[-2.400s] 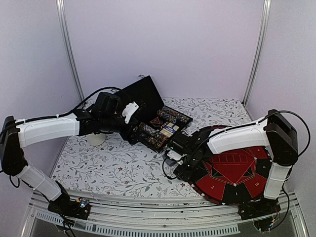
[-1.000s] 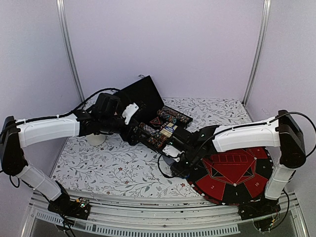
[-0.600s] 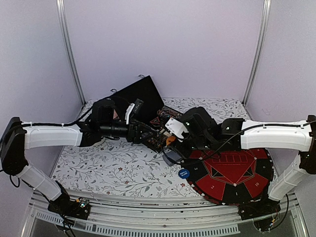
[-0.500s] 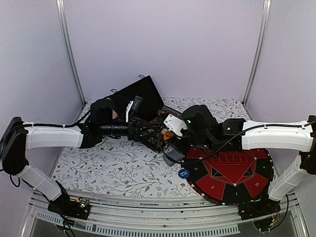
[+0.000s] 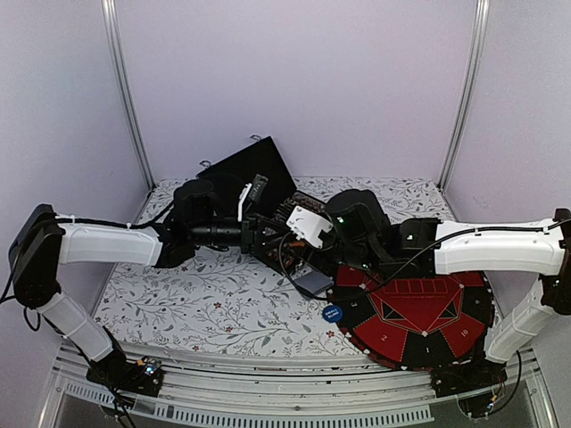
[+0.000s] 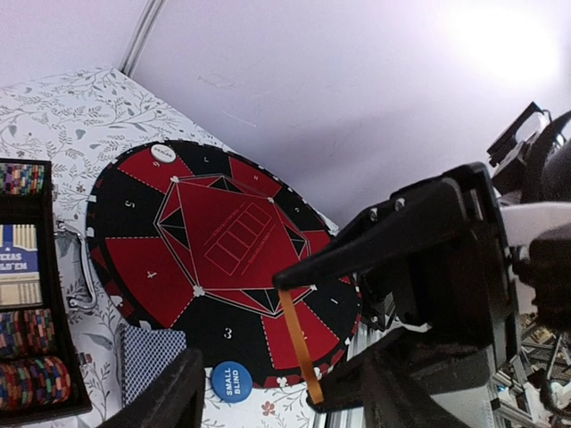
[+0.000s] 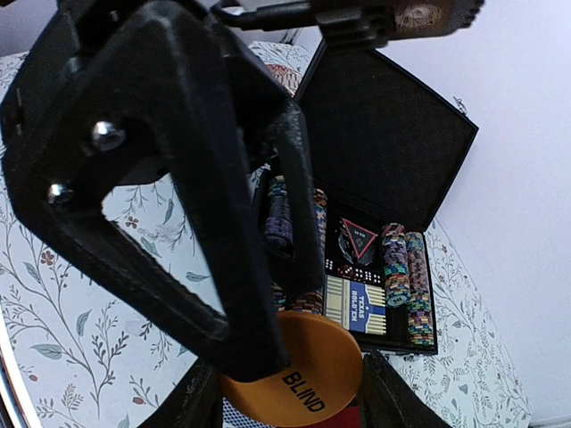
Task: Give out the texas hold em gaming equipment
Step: Pass from the right arm to the left
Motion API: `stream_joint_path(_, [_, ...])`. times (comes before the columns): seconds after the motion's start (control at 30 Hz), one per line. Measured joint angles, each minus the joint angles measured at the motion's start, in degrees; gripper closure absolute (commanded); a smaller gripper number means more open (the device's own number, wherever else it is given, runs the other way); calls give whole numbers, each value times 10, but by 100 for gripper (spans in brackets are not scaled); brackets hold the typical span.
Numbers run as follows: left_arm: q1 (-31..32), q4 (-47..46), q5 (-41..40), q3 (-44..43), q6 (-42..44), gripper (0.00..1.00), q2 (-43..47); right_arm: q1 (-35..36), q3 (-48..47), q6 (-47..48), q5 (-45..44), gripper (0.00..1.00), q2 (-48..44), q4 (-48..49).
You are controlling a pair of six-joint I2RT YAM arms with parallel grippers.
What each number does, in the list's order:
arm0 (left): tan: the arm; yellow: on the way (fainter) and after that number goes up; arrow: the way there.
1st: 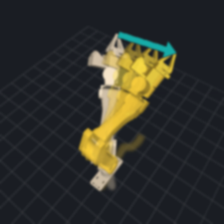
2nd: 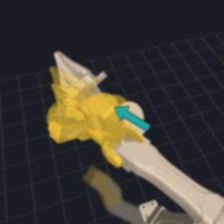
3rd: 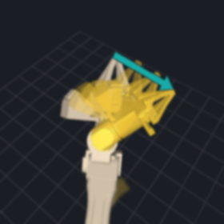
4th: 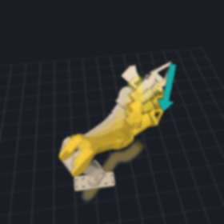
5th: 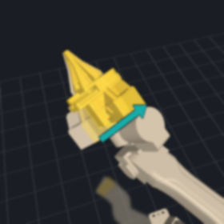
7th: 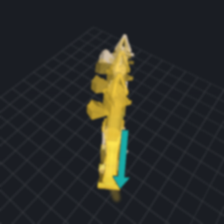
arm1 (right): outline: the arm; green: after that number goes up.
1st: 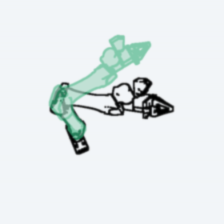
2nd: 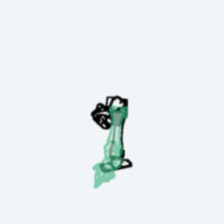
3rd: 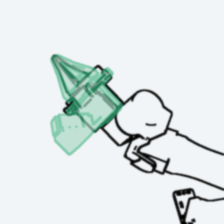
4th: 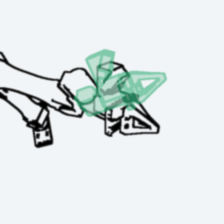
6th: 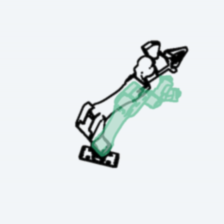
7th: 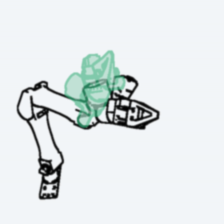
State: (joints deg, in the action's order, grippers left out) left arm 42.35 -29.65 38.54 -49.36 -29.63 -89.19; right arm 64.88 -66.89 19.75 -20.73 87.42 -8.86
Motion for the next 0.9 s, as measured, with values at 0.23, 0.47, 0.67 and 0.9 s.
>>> stream_joint_path(0.23, [3, 0, 6, -18, 1, 72, -17, 7, 0, 25, -4, 78, 3, 10])
stream_joint_path(0.47, [14, 13, 27, -29, 4, 100, -27, 7, 0, 39, -14, 73, 4, 11])
stream_joint_path(0.67, [11, 33, 12, -31, 20, 100, -24, 6, 0, 15, -15, 1, 2, -3])
stream_joint_path(0.9, [-24, 109, -101, -19, 38, 100, 32, -30, 12, -121, 61, 1, -18, -110])
